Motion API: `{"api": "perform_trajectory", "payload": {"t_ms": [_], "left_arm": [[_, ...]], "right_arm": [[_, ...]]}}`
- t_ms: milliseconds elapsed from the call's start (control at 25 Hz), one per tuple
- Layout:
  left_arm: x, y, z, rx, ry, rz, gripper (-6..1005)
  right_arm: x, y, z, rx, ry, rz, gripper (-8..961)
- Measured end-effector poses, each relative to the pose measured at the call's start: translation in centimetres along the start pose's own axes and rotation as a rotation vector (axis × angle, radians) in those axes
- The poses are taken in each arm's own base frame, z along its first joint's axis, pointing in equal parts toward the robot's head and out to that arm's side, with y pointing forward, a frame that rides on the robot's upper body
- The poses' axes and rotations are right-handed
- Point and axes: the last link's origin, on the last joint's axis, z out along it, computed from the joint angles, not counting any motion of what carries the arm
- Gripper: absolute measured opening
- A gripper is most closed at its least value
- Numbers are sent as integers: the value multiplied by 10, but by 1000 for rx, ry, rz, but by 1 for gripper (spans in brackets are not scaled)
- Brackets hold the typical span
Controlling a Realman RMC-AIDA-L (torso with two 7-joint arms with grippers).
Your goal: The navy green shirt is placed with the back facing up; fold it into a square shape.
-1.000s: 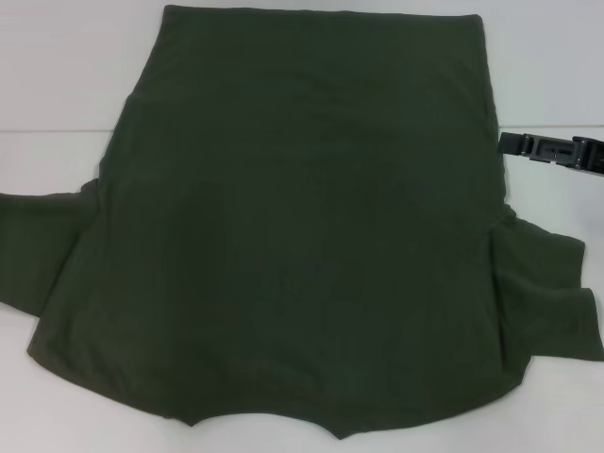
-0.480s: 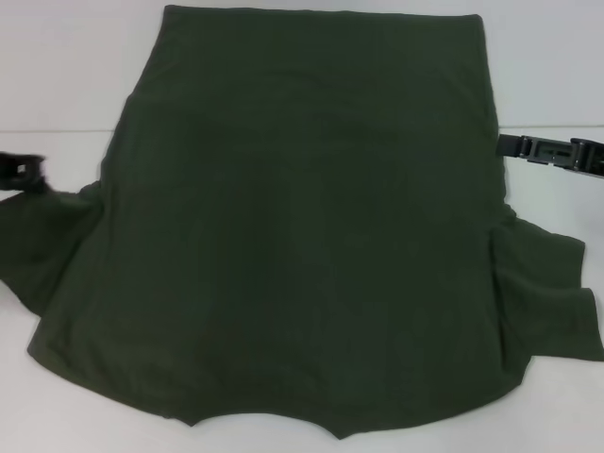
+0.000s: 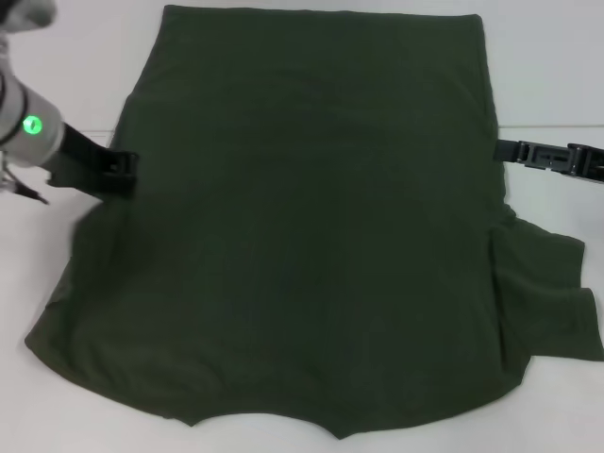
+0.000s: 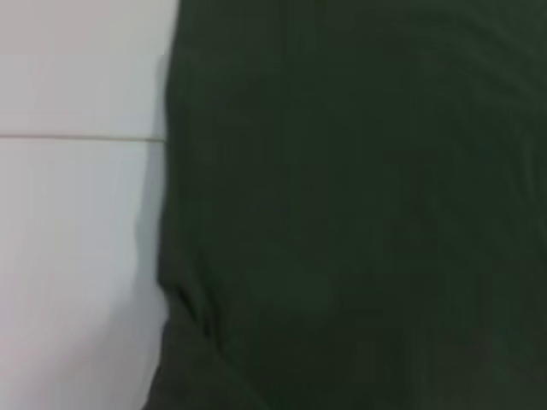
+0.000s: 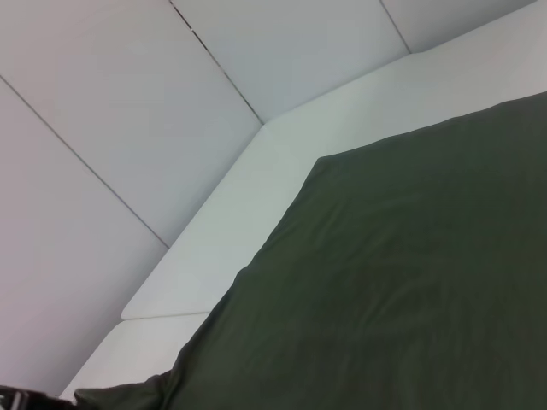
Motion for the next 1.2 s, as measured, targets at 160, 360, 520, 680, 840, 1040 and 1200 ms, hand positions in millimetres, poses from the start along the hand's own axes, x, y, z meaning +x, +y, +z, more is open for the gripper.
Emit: {"api": "perform_trajectory", "payload": {"t_ms": [160, 360, 520, 680, 840, 1040, 1200], "left_arm": [[-2, 8, 16, -21, -32, 59, -1], [-8, 32, 10, -113, 87, 305, 25], [-11, 20, -15, -199, 278, 272, 129], [-22, -17, -27, -341, 271, 69, 275], [-49, -30, -22, -527, 220, -9, 443], [-81, -38, -14, -630, 185, 1, 701], [-92, -49, -11, -632, 216, -66, 862]], "right_arm": [[0, 0, 0, 1, -2, 1, 936], [-1, -2, -1, 13, -9, 1, 936], [0, -4, -2, 17, -8, 2, 936], [1, -5, -8, 5, 6, 4, 935], [1, -8, -20, -9, -24, 39, 935], [-7, -22, -53, 53, 89, 172, 935], [-12, -42, -80, 249, 190, 282, 888]]}}
